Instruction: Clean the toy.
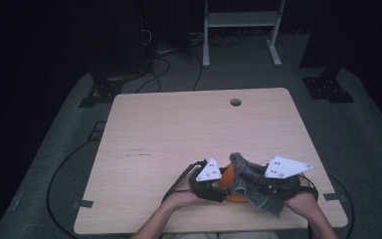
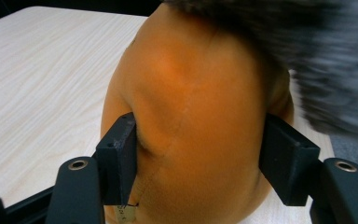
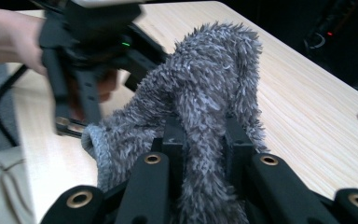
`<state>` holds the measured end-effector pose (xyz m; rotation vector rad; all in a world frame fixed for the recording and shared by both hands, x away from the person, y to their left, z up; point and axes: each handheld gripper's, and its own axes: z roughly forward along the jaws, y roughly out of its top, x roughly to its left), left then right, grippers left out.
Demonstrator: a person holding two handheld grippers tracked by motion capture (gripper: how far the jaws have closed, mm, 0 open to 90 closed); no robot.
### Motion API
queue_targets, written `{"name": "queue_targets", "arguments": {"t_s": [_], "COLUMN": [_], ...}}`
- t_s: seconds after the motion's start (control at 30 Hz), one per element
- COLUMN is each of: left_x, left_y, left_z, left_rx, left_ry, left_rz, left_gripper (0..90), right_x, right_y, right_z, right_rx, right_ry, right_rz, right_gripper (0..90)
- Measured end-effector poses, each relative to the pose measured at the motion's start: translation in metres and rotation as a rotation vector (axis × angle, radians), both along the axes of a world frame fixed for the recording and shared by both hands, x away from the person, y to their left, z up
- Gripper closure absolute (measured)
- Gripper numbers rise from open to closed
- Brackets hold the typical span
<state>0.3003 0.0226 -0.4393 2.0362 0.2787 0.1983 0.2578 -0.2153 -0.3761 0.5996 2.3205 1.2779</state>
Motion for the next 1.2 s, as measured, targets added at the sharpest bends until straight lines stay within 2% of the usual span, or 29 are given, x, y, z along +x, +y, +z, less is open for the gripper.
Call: {"name": "queue_targets", "arguments": {"t_s": [0.1,0.17,0.23,0.27,0.3,0.33,0.43,0.5,0.63,0.7,0.8,0.9,0.93,0.97,1.03,1.1,1.17,1.2], "left_x": [0.002,0.004,0.005,0.005,0.003,0.001,-0.004,-0.003,-0.001,-0.002,-0.004,-0.008,-0.009,-0.009,-0.007,-0.008,-0.008,-0.008], "left_y": [0.001,-0.002,-0.007,-0.008,-0.008,-0.009,-0.009,-0.007,-0.006,-0.007,-0.010,-0.013,-0.013,-0.012,-0.011,-0.011,-0.012,-0.012], "left_z": [-0.001,-0.001,-0.003,-0.005,-0.006,-0.006,-0.007,-0.006,-0.006,-0.006,-0.004,-0.003,-0.003,-0.003,-0.003,-0.003,-0.004,-0.004], "left_rx": [-0.019,-0.031,-0.023,-0.027,-0.030,-0.029,-0.020,-0.027,-0.034,-0.029,-0.019,0.000,0.007,0.007,0.000,-0.005,-0.009,-0.010], "left_ry": [0.021,0.041,0.054,0.058,0.043,0.023,0.004,0.009,0.011,0.002,-0.017,-0.044,-0.049,-0.047,-0.041,-0.039,-0.039,-0.039], "left_rz": [-0.016,0.003,0.038,0.038,0.035,0.035,0.030,0.028,0.021,0.015,0.019,0.018,0.021,0.023,0.024,0.024,0.023,0.022], "left_gripper": [33.9,24.7,13.2,13.6,18.1,22.9,30.6,33.4,35.8,35.8,35.8,35.9,36.0,36.1,36.4,36.5,36.5,36.5], "right_x": [0.007,0.008,0.007,0.006,0.004,0.002,-0.006,-0.004,0.008,0.009,0.002,-0.007,-0.008,-0.006,-0.002,0.004,0.011,0.012], "right_y": [-0.015,-0.021,-0.023,-0.022,-0.019,-0.015,0.001,0.004,-0.017,-0.025,-0.025,-0.010,-0.004,0.001,-0.001,-0.011,-0.028,-0.032], "right_z": [-0.006,-0.009,-0.009,-0.008,-0.006,-0.004,0.002,0.001,-0.007,-0.009,-0.004,0.004,0.004,0.003,0.001,-0.003,-0.009,-0.011], "right_rx": [0.010,0.022,0.015,0.008,0.003,0.004,-0.020,-0.029,0.003,0.006,0.001,0.008,-0.002,-0.022,-0.015,-0.018,0.019,0.018], "right_ry": [0.016,0.035,0.037,0.034,0.033,0.031,0.005,-0.007,0.017,0.029,0.041,0.027,0.014,-0.001,0.002,0.002,0.037,0.041], "right_rz": [-0.064,-0.068,-0.071,-0.067,-0.061,-0.042,0.015,0.005,-0.076,-0.097,-0.069,0.033,0.041,0.027,0.003,-0.048,-0.098,-0.116], "right_gripper": [74.8,74.8,74.9,74.9,74.9,74.9,74.8,74.8,74.9,74.9,75.0,74.7,74.6,74.7,74.8,74.9,74.9,75.0]}}
